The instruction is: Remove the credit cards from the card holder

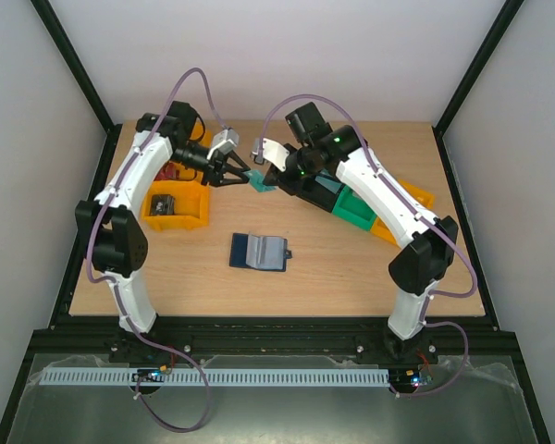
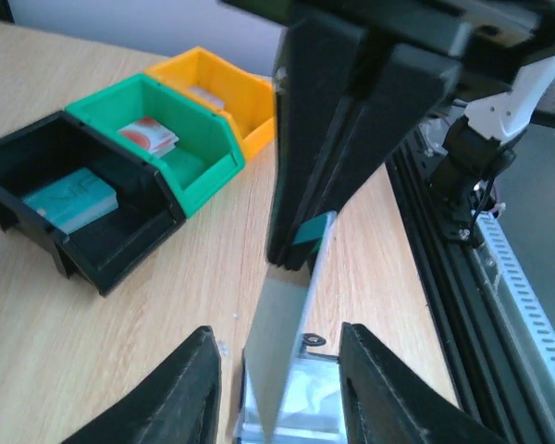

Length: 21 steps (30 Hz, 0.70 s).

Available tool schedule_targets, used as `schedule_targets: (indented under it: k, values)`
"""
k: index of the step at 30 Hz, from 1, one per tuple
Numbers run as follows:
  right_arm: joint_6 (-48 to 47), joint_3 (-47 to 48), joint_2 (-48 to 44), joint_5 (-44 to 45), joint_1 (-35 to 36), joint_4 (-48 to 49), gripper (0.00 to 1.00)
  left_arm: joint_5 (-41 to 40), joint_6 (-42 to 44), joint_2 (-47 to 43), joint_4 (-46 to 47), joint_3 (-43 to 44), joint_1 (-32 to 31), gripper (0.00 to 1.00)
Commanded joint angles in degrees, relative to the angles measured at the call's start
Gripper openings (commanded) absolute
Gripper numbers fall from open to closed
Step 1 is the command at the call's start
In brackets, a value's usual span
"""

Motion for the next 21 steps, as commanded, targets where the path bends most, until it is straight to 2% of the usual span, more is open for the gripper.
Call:
schedule_targets:
  k: [1, 3, 7, 11, 12, 14, 16, 18, 20, 21]
  values:
    - [-1.2, -1.1, -3.31, 1.22, -0.01, 2.22, 0.02, 1.38, 0.97, -3.33, 0.0, -0.75, -1.23, 0.26]
    - [-1.18, -1.62, -3.83, 1.09, 0.02, 2.78, 0.02, 0.42, 0.93, -4.05, 0.59, -1.94, -1.41, 0.04]
    - [0.08, -3.67, -5.56, 0.93, 0.0, 5.64, 0.01, -0.66, -4.64, -5.81, 5.26, -3.87, -1.53, 0.02]
    - [5.49, -9.33, -9.23, 1.71, -0.19, 14.14, 0.02, -1.88, -22.2, -9.17, 19.61, -8.45, -1.56, 0.02]
    - [8.42, -12.13, -10.69, 2.41, -0.49, 18.54, 0.07, -2.36, -27.78, -10.42, 24.8, -10.43, -1.5, 0.02]
    - [17.22, -18.57, -14.57, 4.65, -2.0, 30.17, 0.28, -4.25, -41.04, -13.35, 37.46, -15.34, -1.22, 0.02]
    - [30.48, -27.13, -19.27, 4.42, -4.85, 43.95, 0.55, -6.67, -56.78, -15.94, 52.65, -20.57, -0.54, 0.02]
    - [45.11, -35.1, -23.87, 4.7, -8.61, 59.55, 0.73, -9.64, -72.32, -17.48, 68.85, -24.42, 0.4, 0.02]
    - [59.77, -42.09, -27.59, 5.24, -12.52, 73.57, 0.88, -12.81, -85.59, -18.24, 79.27, -26.82, 1.35, 0.02]
    - [66.58, -44.49, -28.46, 5.77, -13.87, 79.06, 0.91, -14.25, -91.11, -18.54, 84.07, -27.9, 1.66, 0.02]
